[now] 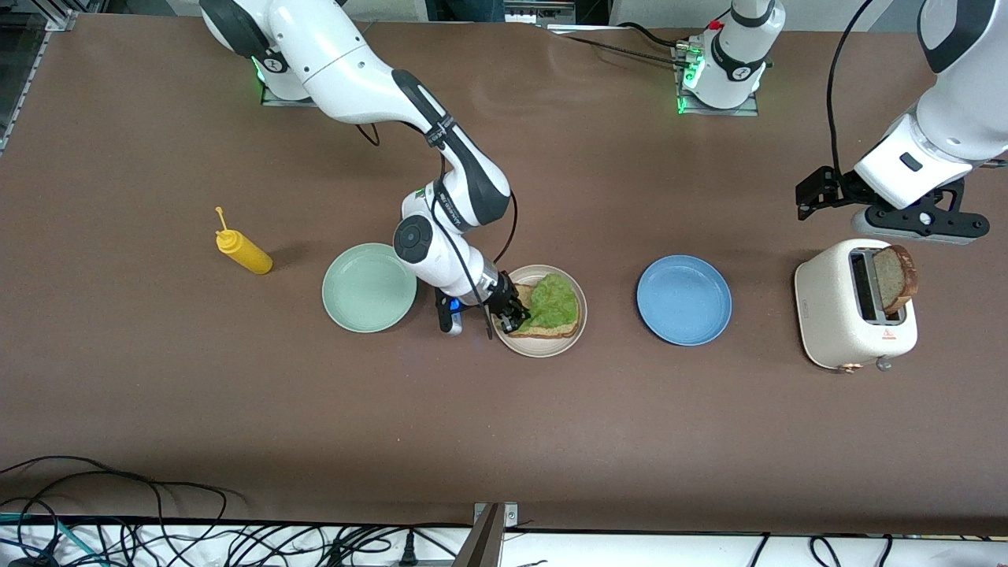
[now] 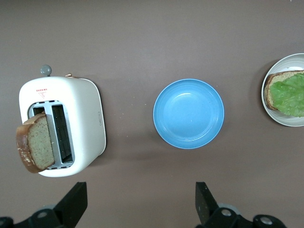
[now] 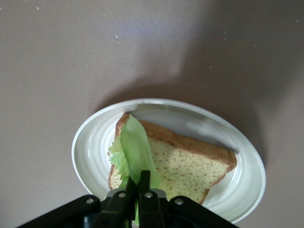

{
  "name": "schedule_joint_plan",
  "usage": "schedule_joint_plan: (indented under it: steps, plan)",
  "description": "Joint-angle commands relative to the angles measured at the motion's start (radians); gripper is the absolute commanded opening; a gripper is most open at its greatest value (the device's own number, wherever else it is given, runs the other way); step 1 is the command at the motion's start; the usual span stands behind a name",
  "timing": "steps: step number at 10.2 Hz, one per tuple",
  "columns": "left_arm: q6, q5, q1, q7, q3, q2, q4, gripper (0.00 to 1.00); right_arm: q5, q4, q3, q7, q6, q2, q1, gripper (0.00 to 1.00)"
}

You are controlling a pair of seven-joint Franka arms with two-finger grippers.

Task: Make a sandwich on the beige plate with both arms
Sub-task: 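Lower the lettuce onto the bread and open the right gripper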

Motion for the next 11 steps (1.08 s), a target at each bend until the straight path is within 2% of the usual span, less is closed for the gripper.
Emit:
schedule_joint_plan:
  steps: [1,2,3,5,8,9,11]
  plan:
    - [-0.004,-0.017,0.002,-0.006,0.0,-0.011,-0.006,1.0,-0.02,0.046,0.005,0.003,0.003,0.029,-0.003,0.05]
    - [-0.004,-0.017,0.002,-0.006,0.0,-0.011,-0.006,1.0,-0.019,0.05,0.005,0.002,0.001,0.029,-0.005,0.43]
    - [-0.004,-0.019,0.002,-0.006,0.0,-0.011,-0.006,1.0,-0.019,0.051,0.005,0.009,0.001,0.029,-0.003,0.76]
    - [-0.004,-0.017,0.002,-0.006,0.0,-0.011,-0.006,1.0,-0.011,0.058,0.005,0.015,-0.005,0.026,-0.007,1.0]
    - [-0.004,-0.017,0.0,-0.006,0.0,-0.011,-0.006,1.0,-0.005,0.096,0.002,0.046,-0.066,0.01,-0.01,1.0]
    - [-0.004,-0.017,0.002,-0.006,0.0,-0.011,-0.006,1.0,-0.013,0.125,-0.007,0.051,-0.154,0.0,-0.011,1.0]
    - [-0.004,-0.017,0.002,-0.006,0.0,-0.011,-0.006,1.0,-0.017,0.184,-0.076,0.038,-0.369,-0.048,-0.026,1.0]
